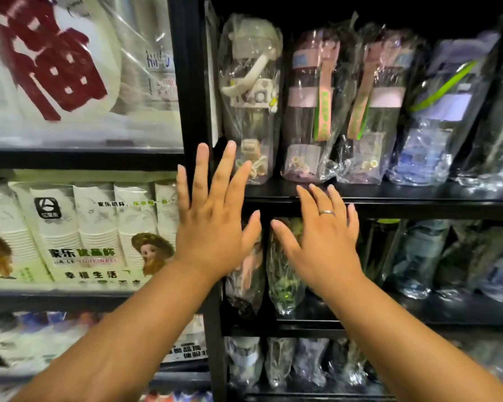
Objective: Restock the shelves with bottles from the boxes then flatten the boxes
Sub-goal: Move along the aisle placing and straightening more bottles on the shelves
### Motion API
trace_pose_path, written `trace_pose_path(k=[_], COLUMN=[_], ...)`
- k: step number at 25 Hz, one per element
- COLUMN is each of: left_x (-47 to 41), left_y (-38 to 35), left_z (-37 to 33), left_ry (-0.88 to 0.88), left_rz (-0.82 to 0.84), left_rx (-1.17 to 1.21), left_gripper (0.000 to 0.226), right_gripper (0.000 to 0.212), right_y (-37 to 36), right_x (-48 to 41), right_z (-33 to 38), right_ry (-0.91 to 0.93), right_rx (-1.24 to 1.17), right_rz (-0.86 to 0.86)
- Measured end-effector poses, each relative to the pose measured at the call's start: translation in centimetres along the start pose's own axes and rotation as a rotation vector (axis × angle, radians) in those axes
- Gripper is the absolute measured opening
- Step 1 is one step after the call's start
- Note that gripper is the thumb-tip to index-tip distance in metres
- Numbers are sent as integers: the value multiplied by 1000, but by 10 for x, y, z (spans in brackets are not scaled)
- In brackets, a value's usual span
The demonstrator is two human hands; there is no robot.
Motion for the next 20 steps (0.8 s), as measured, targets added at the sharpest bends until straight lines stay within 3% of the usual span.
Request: trace_pose_path(k=[3,9,15,20], left_x=[66,179,291,380], left_y=[-31,-82,-123,-140], left_z=[-33,-136,-329,-527], left_ry=[-12,-27,-95,-321], left_rz=[170,565,844,1004], left_rx=[23,195,310,470], left_gripper=[79,81,77,74], right_gripper=[76,76,73,73], right_y=[-4,10,54,108], right_x=[67,205,369,513], right_z=[-41,-146,-291,-403], right_ry=[7,-226,-496,-680], right_rx=[180,304,310,327], right_rz=[54,237,410,487])
Point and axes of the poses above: each hand's wrist, its own x-axis away from the middle knuckle, its own y-axis out of the back of the hand, z = x × y, the point moved 9 cm from there along -x, towards the middle knuckle, and after that the axes turned 13 degrees about y, right-handed, at the moved point
